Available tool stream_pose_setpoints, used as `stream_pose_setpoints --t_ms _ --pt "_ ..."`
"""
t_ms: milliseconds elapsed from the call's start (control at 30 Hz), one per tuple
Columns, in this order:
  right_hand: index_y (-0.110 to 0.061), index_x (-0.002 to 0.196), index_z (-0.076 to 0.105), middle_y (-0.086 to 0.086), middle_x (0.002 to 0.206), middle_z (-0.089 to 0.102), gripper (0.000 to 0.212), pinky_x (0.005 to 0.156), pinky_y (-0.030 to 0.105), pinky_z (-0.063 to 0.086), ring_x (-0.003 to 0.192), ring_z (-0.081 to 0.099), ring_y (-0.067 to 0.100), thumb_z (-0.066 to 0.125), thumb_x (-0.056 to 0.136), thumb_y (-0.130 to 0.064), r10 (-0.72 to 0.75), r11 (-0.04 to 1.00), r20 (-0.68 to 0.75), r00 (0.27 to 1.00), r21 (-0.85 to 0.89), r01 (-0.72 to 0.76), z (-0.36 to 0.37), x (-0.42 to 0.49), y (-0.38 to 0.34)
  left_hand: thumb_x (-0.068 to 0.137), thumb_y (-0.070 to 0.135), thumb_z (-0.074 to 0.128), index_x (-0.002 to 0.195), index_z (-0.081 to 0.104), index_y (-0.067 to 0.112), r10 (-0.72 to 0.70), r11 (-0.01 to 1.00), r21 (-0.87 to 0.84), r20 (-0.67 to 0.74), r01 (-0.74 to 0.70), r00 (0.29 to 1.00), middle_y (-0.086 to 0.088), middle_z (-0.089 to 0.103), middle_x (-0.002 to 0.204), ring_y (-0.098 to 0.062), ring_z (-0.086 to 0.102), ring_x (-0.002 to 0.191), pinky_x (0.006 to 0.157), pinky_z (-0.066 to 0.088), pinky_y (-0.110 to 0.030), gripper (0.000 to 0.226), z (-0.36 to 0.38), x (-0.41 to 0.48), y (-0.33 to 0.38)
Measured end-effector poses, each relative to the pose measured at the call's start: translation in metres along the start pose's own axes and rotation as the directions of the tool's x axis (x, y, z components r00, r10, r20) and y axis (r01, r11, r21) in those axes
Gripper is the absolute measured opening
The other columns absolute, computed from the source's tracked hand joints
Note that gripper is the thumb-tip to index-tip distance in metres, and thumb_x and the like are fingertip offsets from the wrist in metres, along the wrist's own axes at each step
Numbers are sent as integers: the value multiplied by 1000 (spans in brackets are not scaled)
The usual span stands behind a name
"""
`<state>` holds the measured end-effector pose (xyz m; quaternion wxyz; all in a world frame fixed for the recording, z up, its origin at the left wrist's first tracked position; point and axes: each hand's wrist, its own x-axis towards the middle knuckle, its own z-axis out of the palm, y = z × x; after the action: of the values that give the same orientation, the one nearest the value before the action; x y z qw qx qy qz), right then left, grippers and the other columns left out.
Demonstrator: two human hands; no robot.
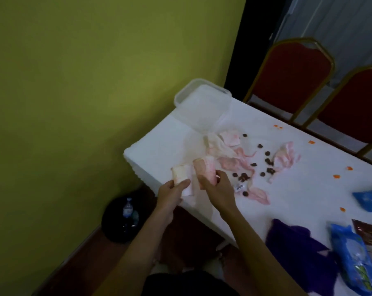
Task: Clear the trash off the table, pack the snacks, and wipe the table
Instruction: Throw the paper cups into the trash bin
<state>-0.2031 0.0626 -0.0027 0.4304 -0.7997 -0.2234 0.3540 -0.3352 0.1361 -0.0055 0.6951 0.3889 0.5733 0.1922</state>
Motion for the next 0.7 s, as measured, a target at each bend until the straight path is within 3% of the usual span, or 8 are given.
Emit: stream_pose_setpoints --t_ms 100,200,367,467,600,700 --pt "-21 138 46 -1 131 60 66 87 29 52 106 59 14 69 85 -53 -10 998 88 996 -59 15 50 -15 -8 84 29 75 127 62 10 -24 995 -98 -49 19 999 -4 71 114 -20 67 102 86 57 -35 49 -50 -2 -6" --pt "-20 140 43 -4 130 56 73 84 28 49 105 57 15 69 83 -57 17 995 198 980 -104 3 99 -27 -15 85 28 74 128 61 9 -32 987 -161 -89 17 996 -6 71 114 -19 68 101 78 57 -29 48 -98 -7 -10" --pt "-21 143 43 1 137 55 78 100 41 51 118 58 22 73 81 -57 16 979 382 924 -196 64 169 -49 -24 83 30 76 124 63 7 -112 970 -234 -212 61 971 -8 72 109 -23 68 100 86 58 -37 48 -175 -11 -32" --pt "-17 138 50 -3 120 57 66 97 40 52 110 61 20 71 86 -50 43 962 457 889 -259 87 200 -59 -27 83 32 75 122 63 7 -161 961 -260 -247 95 955 -8 71 111 -23 67 103 88 57 -39 48 -211 -12 -46" --pt "-18 135 49 -2 122 59 70 93 42 56 104 62 16 73 79 -53 133 954 552 823 -297 45 235 -66 -23 81 35 76 122 64 7 -212 950 -286 -297 125 931 -10 70 114 -26 68 103 84 57 -39 51 -246 -16 -62" --pt "-18 133 51 -1 124 61 75 89 43 58 103 64 17 72 73 -59 171 937 592 788 -346 57 258 -66 -19 82 31 77 122 64 2 -237 943 -306 -329 135 914 -15 71 111 -29 71 95 71 57 -35 52 -265 -18 -70"
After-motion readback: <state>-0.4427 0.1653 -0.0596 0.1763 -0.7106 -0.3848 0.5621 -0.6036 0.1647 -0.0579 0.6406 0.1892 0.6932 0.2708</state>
